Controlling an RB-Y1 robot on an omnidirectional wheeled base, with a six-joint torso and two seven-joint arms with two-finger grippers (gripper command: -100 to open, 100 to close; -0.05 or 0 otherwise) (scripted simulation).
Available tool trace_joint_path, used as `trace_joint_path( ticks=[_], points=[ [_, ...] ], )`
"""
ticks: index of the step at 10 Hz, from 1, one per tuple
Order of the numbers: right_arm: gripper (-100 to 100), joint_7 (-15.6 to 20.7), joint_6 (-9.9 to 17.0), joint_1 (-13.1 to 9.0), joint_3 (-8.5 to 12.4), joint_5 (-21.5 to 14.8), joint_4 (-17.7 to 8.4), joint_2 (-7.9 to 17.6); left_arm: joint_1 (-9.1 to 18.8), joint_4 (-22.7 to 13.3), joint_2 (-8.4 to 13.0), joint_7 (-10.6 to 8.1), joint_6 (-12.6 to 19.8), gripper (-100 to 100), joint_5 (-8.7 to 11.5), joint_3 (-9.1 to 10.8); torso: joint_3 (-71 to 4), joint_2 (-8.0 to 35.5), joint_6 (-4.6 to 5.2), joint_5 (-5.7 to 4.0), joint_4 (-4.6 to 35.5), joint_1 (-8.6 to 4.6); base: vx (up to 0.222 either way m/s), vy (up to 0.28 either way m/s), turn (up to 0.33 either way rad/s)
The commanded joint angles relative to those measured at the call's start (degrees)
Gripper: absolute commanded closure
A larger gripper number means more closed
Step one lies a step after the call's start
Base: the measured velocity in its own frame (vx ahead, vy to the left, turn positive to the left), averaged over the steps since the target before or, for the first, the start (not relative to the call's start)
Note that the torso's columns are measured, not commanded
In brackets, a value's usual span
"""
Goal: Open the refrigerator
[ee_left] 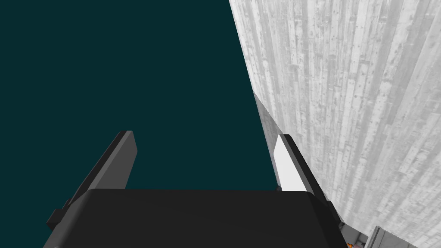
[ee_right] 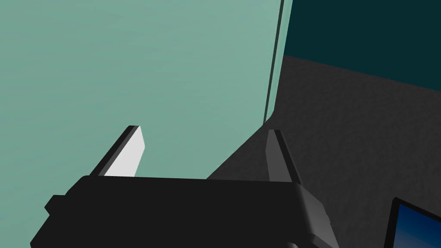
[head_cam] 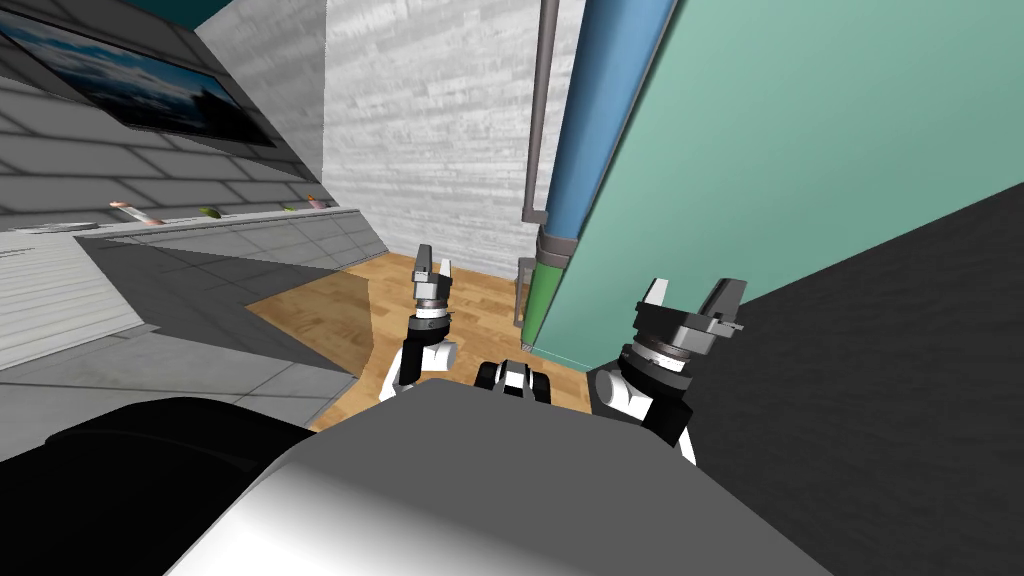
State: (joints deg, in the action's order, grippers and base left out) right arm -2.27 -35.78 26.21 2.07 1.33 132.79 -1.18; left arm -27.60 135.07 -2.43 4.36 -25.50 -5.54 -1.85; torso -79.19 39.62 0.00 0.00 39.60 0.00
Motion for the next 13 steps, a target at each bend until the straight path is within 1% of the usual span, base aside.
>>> trace_joint_path(
  ticks=[1, 3, 6, 9, 10, 11, 12, 13],
  points=[
    [-100, 0.8, 0.7, 1.1, 1.3, -0.2, 0.4, 4.3, 0.0, 0.0, 0.0, 0.0, 0.0, 0, 0.0, 0.0, -4.0, 1.9, 0.0, 0.01, 1.9, 0.04, 0.021, 0.027, 0.027],
    [-100, 2.1, 1.7, 2.8, 3.2, -0.6, 0.9, 7.3, 0.0, 0.0, 0.0, 0.0, 0.0, 0, 0.0, 0.0, -5.3, 2.6, 0.0, 0.02, 2.6, 0.08, 0.023, 0.051, 0.034],
    [-100, 4.7, 3.9, 6.4, 7.3, -1.3, 2.0, 10.4, 0.0, 0.0, 0.0, 0.0, 0.0, 0, 0.0, -0.01, -5.4, 2.7, 0.0, 0.02, 2.7, 0.05, 0.038, 0.081, 0.051],
    [-100, 8.1, 6.6, 11.1, 12.4, -2.3, 3.2, 12.5, 0.0, 0.0, 0.0, 0.0, 0.0, 0, 0.0, -0.01, -5.4, 2.6, 0.01, 0.0, 2.7, 0.01, 0.061, 0.098, 0.064],
    [-100, 9.4, 7.6, 12.8, 14.4, -2.6, 3.7, 13.1, 0.0, 0.0, 0.0, 0.0, 0.0, 0, 0.0, -0.01, -5.4, 2.6, 0.0, 0.02, 2.7, 0.08, 0.066, 0.125, 0.077],
    [-100, 10.7, 8.7, 14.1, 16.2, -3.0, 4.1, 13.7, 0.0, 0.0, 0.0, 0.0, 0.0, 0, 0.0, -0.01, -5.4, 2.6, -0.01, 0.03, 2.7, 0.08, 0.064, 0.128, 0.081],
    [-100, 10.7, 8.7, 14.7, 16.7, -3.0, 4.1, 13.7, 0.0, 0.0, 0.0, 0.0, 0.0, 0, 0.0, -0.01, -5.4, 2.7, 0.0, 0.02, 2.7, 0.05, 0.059, 0.08, 0.024],
    [-100, 12.1, 9.8, 16.6, 18.9, -3.4, 4.6, 14.2, 0.0, 0.0, 0.0, 0.0, 0.0, 0, 0.0, 0.0, -5.4, 2.7, 0.01, -0.03, 2.7, -0.13, 0.067, 0.065, 0.054]
  ],
)
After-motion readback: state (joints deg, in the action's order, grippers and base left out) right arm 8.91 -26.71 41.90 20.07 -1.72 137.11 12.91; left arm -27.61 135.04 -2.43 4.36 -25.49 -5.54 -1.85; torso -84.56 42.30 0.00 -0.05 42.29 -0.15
